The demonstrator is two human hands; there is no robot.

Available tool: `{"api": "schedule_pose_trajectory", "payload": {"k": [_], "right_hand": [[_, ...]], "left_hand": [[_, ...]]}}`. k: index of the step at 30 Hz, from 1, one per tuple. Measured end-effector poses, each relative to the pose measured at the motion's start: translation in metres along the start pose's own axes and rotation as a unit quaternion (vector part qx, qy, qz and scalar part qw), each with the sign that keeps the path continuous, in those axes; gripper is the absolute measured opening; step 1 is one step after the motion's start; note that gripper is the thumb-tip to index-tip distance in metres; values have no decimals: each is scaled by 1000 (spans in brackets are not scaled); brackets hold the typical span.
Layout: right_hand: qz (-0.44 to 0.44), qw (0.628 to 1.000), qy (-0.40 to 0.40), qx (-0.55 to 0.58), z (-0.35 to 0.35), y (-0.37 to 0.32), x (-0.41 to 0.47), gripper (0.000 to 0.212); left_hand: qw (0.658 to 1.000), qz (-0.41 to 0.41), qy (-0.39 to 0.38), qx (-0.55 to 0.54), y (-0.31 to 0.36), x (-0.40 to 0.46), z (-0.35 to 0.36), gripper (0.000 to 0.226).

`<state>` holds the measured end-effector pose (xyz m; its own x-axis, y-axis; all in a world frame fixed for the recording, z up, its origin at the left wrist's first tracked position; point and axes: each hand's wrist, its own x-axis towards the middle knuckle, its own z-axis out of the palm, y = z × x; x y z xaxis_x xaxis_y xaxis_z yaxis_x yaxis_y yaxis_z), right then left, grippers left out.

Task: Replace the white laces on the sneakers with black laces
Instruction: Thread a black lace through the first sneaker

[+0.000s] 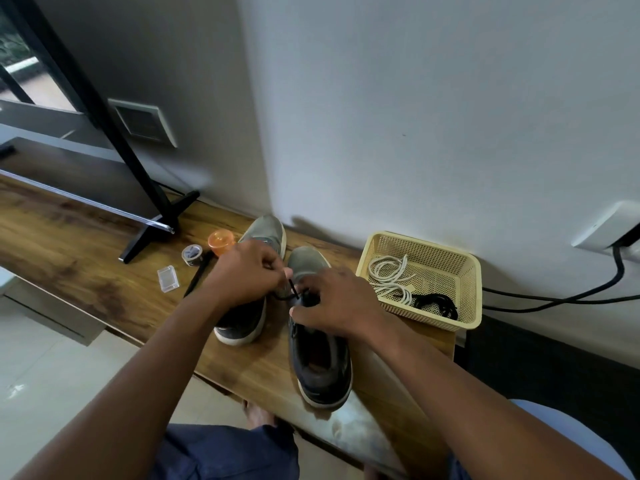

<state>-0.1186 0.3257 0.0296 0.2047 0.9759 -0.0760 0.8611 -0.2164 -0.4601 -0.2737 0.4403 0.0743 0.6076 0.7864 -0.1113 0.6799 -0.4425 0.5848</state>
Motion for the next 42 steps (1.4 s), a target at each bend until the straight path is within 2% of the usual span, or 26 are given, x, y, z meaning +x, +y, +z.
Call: {"api": "schedule_pose_trajectory", "payload": {"k": [2, 4, 5, 6, 7, 8, 9, 10, 11, 12, 13, 14, 15, 17, 18, 19, 21, 24, 27, 30, 34, 37, 39, 42], "right_hand": [[11, 1000, -13, 5, -2, 3, 1, 59], [18, 999, -22, 16, -4, 5, 2, 65], [22, 999, -26, 22, -4, 5, 2, 66], [23, 999, -28, 27, -4, 6, 1, 65], [24, 999, -31, 30, -3, 6, 1, 65], [24, 999, -33, 32, -3, 7, 2, 64], [24, 999, -34, 35, -3, 7, 2, 63], [27, 998, -35, 39, -4, 7, 3, 62], [30, 998, -36, 44, -4, 8, 4, 60], [32, 998, -39, 47, -4, 8, 5, 60], [34, 997, -42, 50, -4, 9, 6, 59], [35, 997, -43, 55, -4, 10, 6, 58], [36, 996, -44, 64, -4, 11, 6, 57], [37, 995, -41, 84, -5, 14, 5, 59], [36, 994, -40, 90, -5, 15, 5, 60], [32, 994, -39, 92, -6, 15, 5, 61], [20, 996, -35, 81, -7, 15, 5, 62], [19, 996, -41, 76, -8, 16, 7, 64], [25, 996, -46, 78, -9, 17, 7, 71], [25, 996, -36, 78, -9, 18, 5, 71], [30, 996, -24, 82, -10, 20, 3, 63], [29, 996, -23, 84, -10, 20, 3, 65], [25, 996, -22, 82, -10, 20, 3, 67], [26, 997, -23, 73, -10, 19, 4, 69]], "left_hand": [[978, -20, 60, -198, 0, -1, -7, 22], [903, -37, 104, -416, -1, 0, -20, 22], [862, -43, 116, -491, -2, -2, -28, 23], [846, -46, 131, -514, -3, -3, -34, 24], [866, -48, 151, -475, -6, -6, -36, 24], [914, -51, 169, -364, -11, -7, -37, 23], [962, -58, 176, -203, -18, -8, -37, 18], [983, -72, 162, -56, -20, -11, -36, 8], [987, -82, 125, 54, -19, -14, -36, 12], [986, -80, 83, 121, -17, -16, -34, 33], [985, -63, 67, 147, -15, -15, -31, 52], [984, -33, 79, 158, -10, -15, -28, 62], [982, 17, 101, 157, -4, -15, -24, 61], [973, 113, 113, 166, 3, -13, -12, 38], [973, 124, 84, 173, 8, -13, -5, 27], [975, 120, 43, 181, 12, -12, 3, 20], [972, 101, -24, 211, 16, -10, 15, 21], [963, 87, -38, 251, 14, -6, 24, 27], [969, 78, -27, 231, 11, -3, 26, 15], [983, 64, 7, 170, 9, -3, 17, 6], [996, 67, 52, 6, -1, -2, -4, 20], [989, 53, 31, -137, -7, -3, -15, 20], [953, 50, 22, -297, -8, -6, -22, 7], [875, 58, 12, -480, -8, -10, -32, 6]]}}
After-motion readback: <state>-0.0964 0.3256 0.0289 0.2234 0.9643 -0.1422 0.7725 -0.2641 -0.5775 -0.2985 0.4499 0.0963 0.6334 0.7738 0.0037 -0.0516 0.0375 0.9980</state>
